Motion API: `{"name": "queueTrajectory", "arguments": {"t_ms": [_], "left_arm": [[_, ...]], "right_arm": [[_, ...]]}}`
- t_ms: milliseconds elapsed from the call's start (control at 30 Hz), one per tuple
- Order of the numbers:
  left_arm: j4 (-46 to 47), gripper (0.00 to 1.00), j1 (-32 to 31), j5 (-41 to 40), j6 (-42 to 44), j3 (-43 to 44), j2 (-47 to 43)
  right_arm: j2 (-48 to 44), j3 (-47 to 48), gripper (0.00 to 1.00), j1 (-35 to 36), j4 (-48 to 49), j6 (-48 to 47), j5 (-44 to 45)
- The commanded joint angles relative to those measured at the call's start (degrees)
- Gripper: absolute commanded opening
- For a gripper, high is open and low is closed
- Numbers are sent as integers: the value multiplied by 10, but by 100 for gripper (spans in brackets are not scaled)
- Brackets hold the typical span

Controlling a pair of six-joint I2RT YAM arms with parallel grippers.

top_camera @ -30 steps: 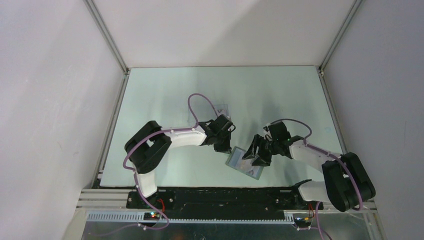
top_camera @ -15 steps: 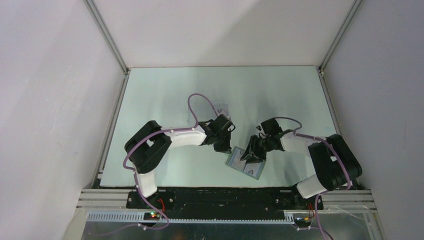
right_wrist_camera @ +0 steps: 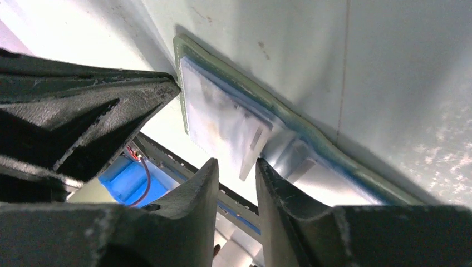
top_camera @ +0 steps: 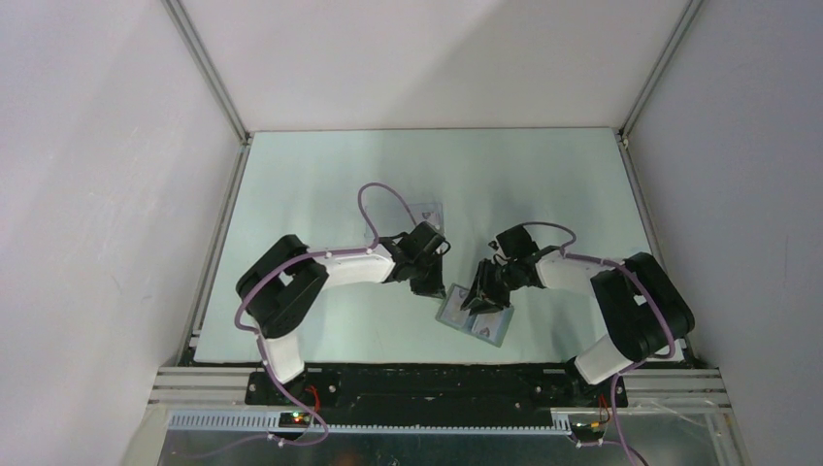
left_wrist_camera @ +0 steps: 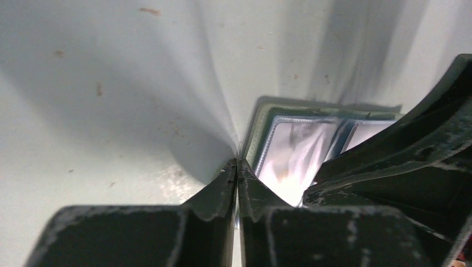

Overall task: Put the credit cards into the card holder
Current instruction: Insert the credit card into the card holder, then close the card holder at the center of the board.

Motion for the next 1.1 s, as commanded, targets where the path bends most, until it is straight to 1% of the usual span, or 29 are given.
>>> {"name": "queueTrajectory", "arguments": {"t_ms": [0,33,67,100,200,233,333,367,433,500,567,633,667,700,733,767,800,900,967,1067], "left_arm": [[-37,15,33,-20,19,-39,-38],[-37,22,38,-15,21,-42,-46],[-33,24,45,-10,22,-47,-58],[-30,29,49,3,24,-51,-65],[-11,35,70,37,23,-70,-86],[-8,39,75,47,24,-77,-93],[2,44,86,64,25,-93,-111],[3,46,90,67,24,-101,-119],[9,47,97,79,25,-109,-126],[18,46,103,94,24,-114,-124],[25,40,106,99,23,-119,-119],[34,32,110,101,20,-124,-109],[37,23,111,105,17,-126,-105],[43,19,112,107,15,-129,-97],[46,12,113,108,12,-130,-93],[51,8,112,108,11,-132,-84],[52,2,112,109,7,-135,-76],[70,0,111,109,-4,-148,-65],[90,0,111,115,-14,-160,-58],[110,0,109,119,-29,-174,-52]], "right_arm": [[-43,27,37,7,-25,-20,40],[-57,31,40,8,-37,-28,51],[-70,33,42,8,-58,-32,56],[-77,36,44,8,-69,-41,69],[-111,40,47,3,-119,-55,91],[-116,41,49,0,-136,-60,102],[-140,37,54,-22,-169,-71,118],[-142,31,57,-37,-176,-73,122],[-147,15,61,-63,-168,-77,109],[-140,-6,62,-85,-140,-76,76],[-123,-21,62,-95,-104,-71,47],[-97,-24,60,-95,-71,-66,21],[-88,-25,58,-94,-47,-60,7],[-69,-25,56,-91,-34,-57,-2],[-60,-25,53,-90,-8,-48,-18],[-39,-25,52,-88,3,-43,-23],[-27,-25,52,-87,26,-35,-30],[19,-25,49,-80,74,-18,-54],[31,-25,46,-75,101,-10,-74],[6,-25,44,-67,126,-5,-95]]}}
